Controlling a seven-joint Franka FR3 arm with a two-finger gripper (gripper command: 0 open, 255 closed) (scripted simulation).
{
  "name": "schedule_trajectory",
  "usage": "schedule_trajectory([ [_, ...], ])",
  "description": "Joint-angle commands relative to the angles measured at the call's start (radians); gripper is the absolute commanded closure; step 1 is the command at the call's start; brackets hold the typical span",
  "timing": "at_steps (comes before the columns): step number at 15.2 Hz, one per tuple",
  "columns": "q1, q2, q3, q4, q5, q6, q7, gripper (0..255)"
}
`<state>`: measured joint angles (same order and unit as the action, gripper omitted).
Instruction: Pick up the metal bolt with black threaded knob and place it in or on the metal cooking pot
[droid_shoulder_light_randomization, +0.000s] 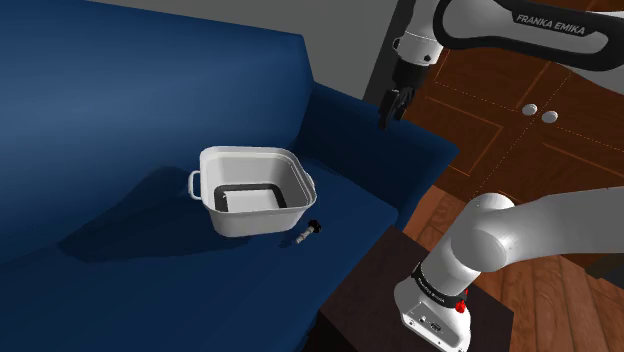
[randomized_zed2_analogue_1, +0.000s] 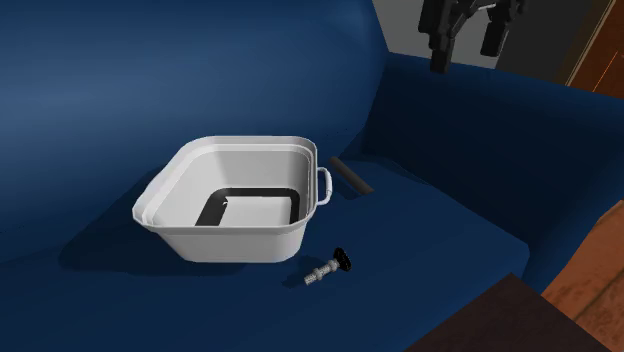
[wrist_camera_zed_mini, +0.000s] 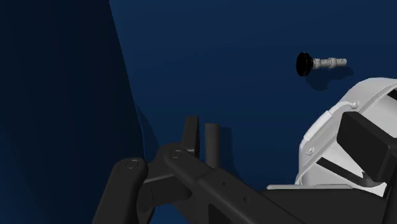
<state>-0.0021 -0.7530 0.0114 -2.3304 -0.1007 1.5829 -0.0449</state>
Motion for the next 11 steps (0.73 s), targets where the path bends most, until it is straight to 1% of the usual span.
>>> schedule_trajectory([
  [1, 0.000, 0.000, 0.000, 0.000, 0.000, 0.000, 0.000, 0],
  [6, 0.044, -0.044, 0.026, -0.190, 0.011, 0.179, -0.012, 0],
  [11, 0.092, -0.051, 0.056, -0.357, 0.020, 0.371, -0.020, 0],
])
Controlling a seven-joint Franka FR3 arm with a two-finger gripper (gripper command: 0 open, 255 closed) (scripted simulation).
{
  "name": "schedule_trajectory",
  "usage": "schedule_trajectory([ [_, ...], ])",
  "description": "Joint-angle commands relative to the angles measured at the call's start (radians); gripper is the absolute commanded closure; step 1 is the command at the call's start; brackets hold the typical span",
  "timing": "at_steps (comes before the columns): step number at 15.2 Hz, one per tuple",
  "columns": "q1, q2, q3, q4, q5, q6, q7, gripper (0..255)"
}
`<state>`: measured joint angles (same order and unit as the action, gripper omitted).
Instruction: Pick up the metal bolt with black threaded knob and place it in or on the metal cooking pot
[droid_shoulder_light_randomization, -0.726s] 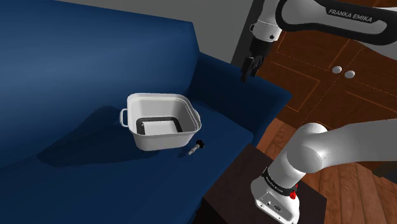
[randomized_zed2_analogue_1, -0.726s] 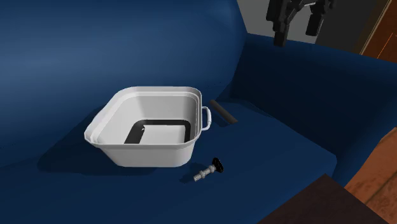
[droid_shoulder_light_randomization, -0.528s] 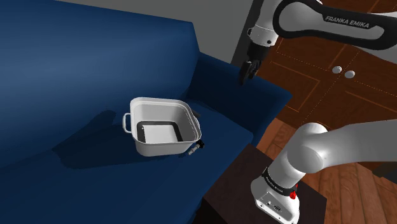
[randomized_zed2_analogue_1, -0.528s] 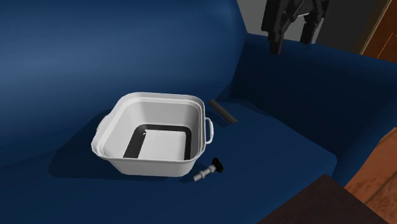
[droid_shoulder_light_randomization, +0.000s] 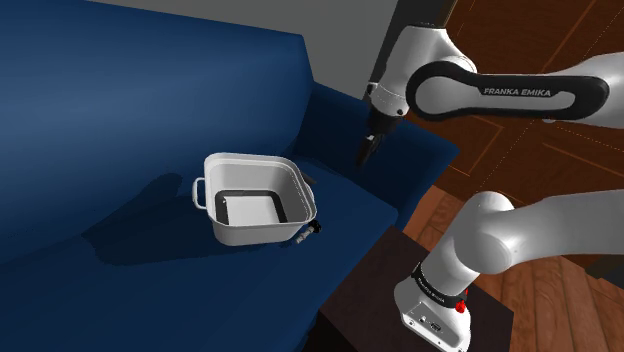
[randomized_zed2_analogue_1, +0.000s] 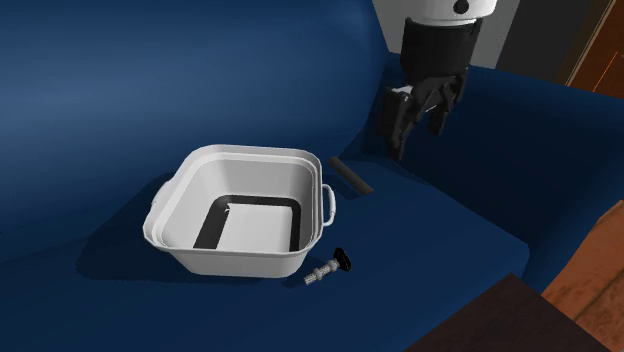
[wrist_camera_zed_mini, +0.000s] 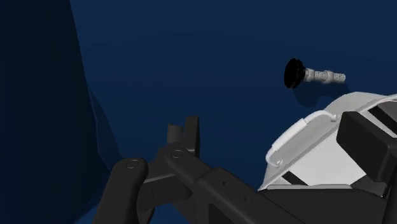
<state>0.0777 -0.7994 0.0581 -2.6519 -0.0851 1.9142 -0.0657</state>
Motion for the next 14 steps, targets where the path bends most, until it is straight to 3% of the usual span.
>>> schedule_trajectory([
  [1, 0.022, -0.001, 0.016, -0.066, 0.005, 0.081, 0.000, 0],
  [8, 0.083, 0.098, 0.070, -0.246, 0.005, 0.404, 0.007, 0],
  [14, 0.088, 0.308, 0.150, -0.336, -0.043, 0.742, 0.051, 0],
])
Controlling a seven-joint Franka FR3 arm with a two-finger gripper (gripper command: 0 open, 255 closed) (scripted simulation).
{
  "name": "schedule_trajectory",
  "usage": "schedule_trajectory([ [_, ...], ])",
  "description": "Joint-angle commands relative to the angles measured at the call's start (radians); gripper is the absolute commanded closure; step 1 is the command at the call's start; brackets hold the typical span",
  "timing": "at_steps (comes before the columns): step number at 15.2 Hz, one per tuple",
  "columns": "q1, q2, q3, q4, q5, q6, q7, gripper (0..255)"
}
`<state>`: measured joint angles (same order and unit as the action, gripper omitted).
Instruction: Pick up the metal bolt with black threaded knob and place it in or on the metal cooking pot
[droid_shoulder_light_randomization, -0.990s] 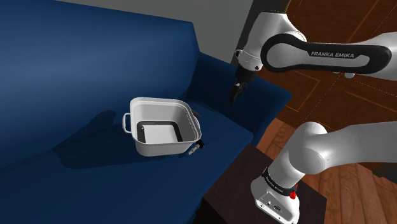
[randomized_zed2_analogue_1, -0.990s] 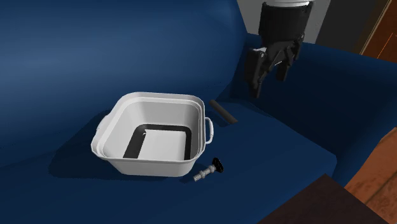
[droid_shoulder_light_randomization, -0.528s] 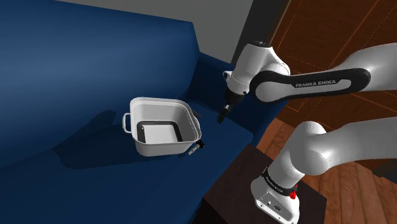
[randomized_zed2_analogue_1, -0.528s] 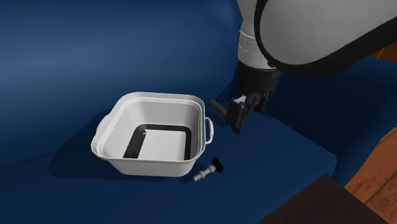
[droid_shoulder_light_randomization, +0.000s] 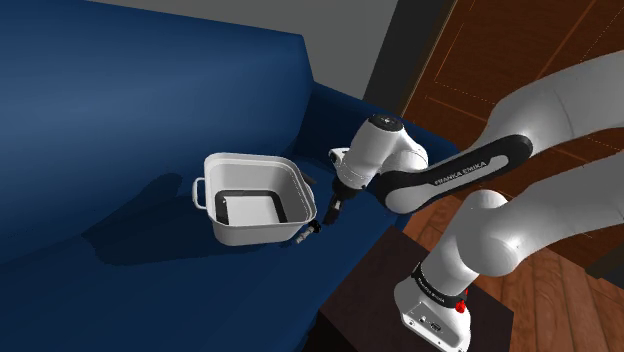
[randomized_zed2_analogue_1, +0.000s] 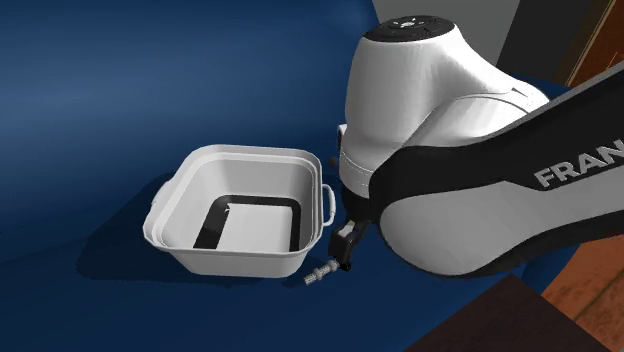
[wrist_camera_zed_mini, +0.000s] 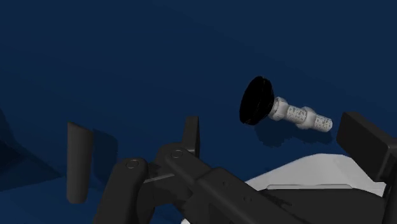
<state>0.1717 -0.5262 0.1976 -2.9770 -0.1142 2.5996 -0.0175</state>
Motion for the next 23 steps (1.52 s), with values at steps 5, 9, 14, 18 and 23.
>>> schedule_trajectory([
  [5, -0.082, 0.183, 0.081, -0.018, -0.099, 0.225, 0.065, 0],
  [9, -0.186, 0.279, 0.148, -0.006, -0.199, 0.312, 0.135, 0],
  [14, -0.206, 0.293, 0.160, -0.003, -0.220, 0.323, 0.149, 0],
  [18, -0.205, 0.292, 0.160, -0.003, -0.219, 0.323, 0.149, 255],
  [23, -0.205, 0.293, 0.160, -0.003, -0.219, 0.323, 0.149, 255],
])
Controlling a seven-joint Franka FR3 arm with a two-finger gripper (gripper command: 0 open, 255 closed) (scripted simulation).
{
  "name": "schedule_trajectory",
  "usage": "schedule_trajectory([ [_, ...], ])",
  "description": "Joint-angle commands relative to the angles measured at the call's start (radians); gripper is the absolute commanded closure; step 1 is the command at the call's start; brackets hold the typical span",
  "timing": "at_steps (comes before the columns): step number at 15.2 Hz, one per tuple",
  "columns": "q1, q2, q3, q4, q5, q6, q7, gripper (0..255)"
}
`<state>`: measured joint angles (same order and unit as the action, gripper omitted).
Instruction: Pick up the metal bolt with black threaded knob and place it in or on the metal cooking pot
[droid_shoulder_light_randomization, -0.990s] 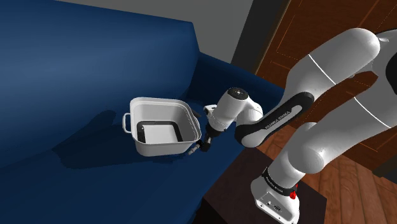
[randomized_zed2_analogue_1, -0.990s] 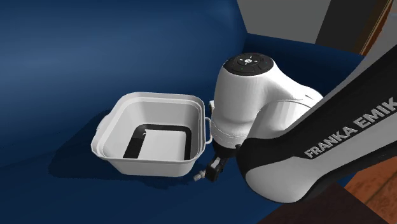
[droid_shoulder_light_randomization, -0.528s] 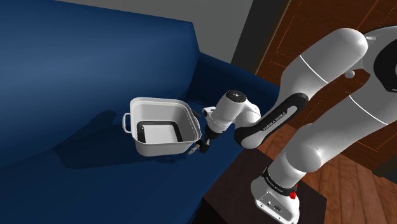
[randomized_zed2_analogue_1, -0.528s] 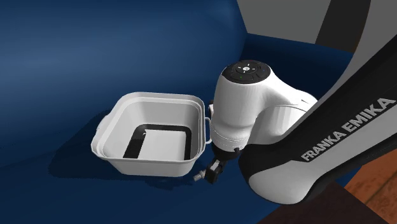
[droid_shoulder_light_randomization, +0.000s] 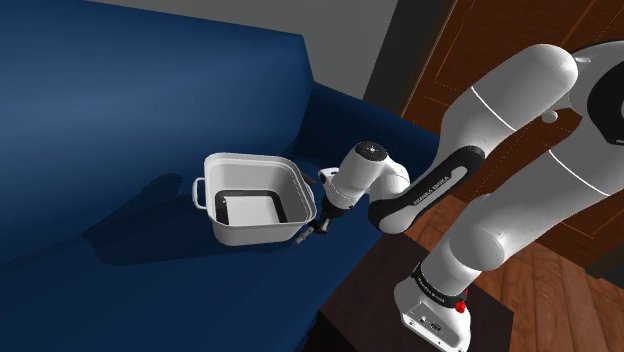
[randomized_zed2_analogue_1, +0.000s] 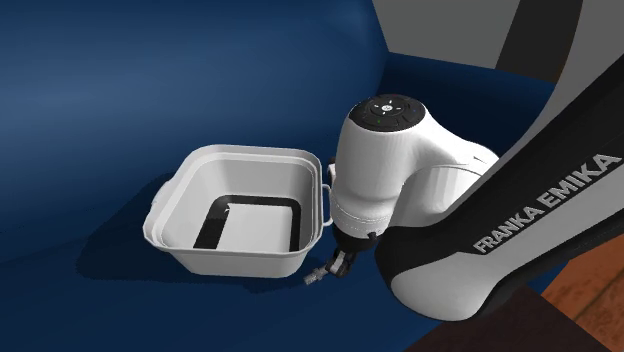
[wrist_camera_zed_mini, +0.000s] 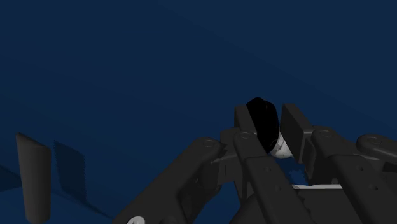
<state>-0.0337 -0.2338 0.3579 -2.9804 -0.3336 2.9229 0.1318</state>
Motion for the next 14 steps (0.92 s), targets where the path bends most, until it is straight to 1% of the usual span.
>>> schedule_trajectory([
  [1, 0.000, 0.000, 0.000, 0.000, 0.000, 0.000, 0.000, 255],
  [4, 0.000, 0.000, 0.000, 0.000, 0.000, 0.000, 0.000, 255],
  [6, 0.058, -0.044, -0.042, -0.003, 0.061, -0.042, -0.048, 255],
  [8, 0.101, -0.086, -0.074, -0.003, 0.105, -0.085, -0.084, 255],
  [11, 0.148, -0.147, -0.109, 0.001, 0.151, -0.151, -0.123, 255],
  [14, 0.180, -0.205, -0.133, 0.009, 0.182, -0.216, -0.152, 255],
])
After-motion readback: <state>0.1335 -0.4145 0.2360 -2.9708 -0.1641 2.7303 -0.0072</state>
